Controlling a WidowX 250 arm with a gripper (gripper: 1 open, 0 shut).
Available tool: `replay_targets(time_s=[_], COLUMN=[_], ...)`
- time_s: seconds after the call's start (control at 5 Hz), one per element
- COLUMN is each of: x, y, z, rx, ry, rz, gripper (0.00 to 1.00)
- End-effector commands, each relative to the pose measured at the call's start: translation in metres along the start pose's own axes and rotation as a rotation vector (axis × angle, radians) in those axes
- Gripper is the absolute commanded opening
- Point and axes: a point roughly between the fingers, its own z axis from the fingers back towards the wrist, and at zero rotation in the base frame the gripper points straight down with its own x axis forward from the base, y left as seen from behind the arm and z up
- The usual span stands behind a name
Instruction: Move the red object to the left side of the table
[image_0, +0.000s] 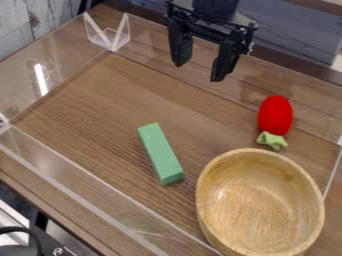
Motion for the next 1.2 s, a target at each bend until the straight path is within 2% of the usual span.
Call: replay_targets(time_s=[0.0, 0.2, 0.4, 0.6, 0.8, 1.0], x=[-0.001, 0.014, 0.038, 0.06, 0.075, 0.083], y=[-0.004, -0.037, -0.079, -0.1, -0.097, -0.097], z=[-0.005, -0.004, -0.004, -0.019, -0.039, -0.057], rx=[-0.008, -0.013, -0.016, -0.018, -0.023, -0.024], ry=[0.024, 0.03, 0.032, 0.037, 0.062, 0.094], rz=[0.016, 0.014, -0.011, -0.037, -0.033, -0.024], gripper=[0.0, 1.0, 1.0, 1.0, 1.0, 1.0])
